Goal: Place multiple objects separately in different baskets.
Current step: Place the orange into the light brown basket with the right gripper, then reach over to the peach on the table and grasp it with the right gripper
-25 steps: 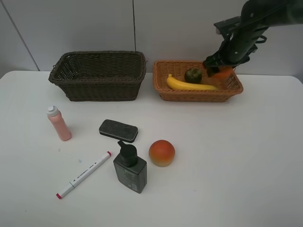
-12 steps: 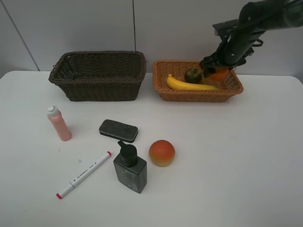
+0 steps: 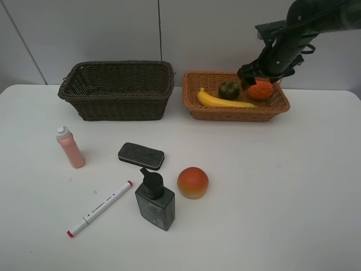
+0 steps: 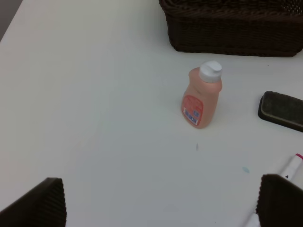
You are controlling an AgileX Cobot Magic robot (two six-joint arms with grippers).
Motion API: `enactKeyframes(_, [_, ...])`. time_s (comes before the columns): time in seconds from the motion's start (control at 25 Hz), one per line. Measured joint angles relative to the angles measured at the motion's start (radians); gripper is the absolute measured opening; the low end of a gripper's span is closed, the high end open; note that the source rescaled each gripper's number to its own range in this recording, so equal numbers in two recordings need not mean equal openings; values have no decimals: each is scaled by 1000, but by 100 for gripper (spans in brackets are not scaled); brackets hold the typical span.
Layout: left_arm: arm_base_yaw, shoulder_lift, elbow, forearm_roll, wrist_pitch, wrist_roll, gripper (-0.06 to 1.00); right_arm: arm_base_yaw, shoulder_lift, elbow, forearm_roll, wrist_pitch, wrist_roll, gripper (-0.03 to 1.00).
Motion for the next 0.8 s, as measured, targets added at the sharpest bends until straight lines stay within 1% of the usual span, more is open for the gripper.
enactKeyframes(0.16, [0, 0, 0, 0, 0, 0, 100, 3, -60, 0, 0, 66, 0, 100])
enactKeyframes(0.24, [0, 0, 0, 0, 0, 0, 100, 8, -95, 0, 0, 119, -3, 100])
enactKeyframes(0.36, [0, 0, 0, 0, 0, 0, 100, 32, -153, 0, 0, 216, -43, 100])
enactKeyframes(0.68, [0, 0, 0, 0, 0, 0, 100, 131, -296, 0, 2, 470, -242, 100])
enactKeyframes(0.76, [0, 0, 0, 0, 0, 0, 100, 157, -315, 0, 23, 530, -303, 100])
enactKeyframes(0.8, [0, 0, 0, 0, 0, 0, 100, 168, -320, 0, 39, 543, -331, 100])
